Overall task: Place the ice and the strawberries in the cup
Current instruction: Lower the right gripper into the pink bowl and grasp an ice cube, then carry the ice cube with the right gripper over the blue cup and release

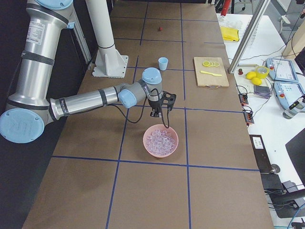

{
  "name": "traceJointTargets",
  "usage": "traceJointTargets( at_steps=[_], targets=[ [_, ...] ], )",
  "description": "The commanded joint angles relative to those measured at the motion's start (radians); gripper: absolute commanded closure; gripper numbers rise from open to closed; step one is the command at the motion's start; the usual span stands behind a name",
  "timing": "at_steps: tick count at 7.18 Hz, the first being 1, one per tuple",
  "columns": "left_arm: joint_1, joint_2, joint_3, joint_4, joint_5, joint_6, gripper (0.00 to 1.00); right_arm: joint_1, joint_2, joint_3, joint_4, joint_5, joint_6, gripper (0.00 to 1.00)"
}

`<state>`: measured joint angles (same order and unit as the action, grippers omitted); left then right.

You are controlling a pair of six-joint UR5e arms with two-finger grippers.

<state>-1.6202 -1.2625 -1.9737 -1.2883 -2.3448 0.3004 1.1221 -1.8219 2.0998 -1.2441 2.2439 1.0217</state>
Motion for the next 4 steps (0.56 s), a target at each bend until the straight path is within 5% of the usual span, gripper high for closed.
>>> traceJointTargets(
  at_steps=[1, 4],
  targets=[
    [-0.001, -0.001, -0.014, -0.008, -0.048, 0.009, 0.0, -0.078, 0.042, 0.077, 0.003, 0.028, 0.116, 0.99],
    [0.002, 0.002, -0.037, -0.011, -0.051, 0.009, 0.0, -0.362, 0.339, 0.074, -0.005, -0.015, 0.536, 0.98]
  ],
)
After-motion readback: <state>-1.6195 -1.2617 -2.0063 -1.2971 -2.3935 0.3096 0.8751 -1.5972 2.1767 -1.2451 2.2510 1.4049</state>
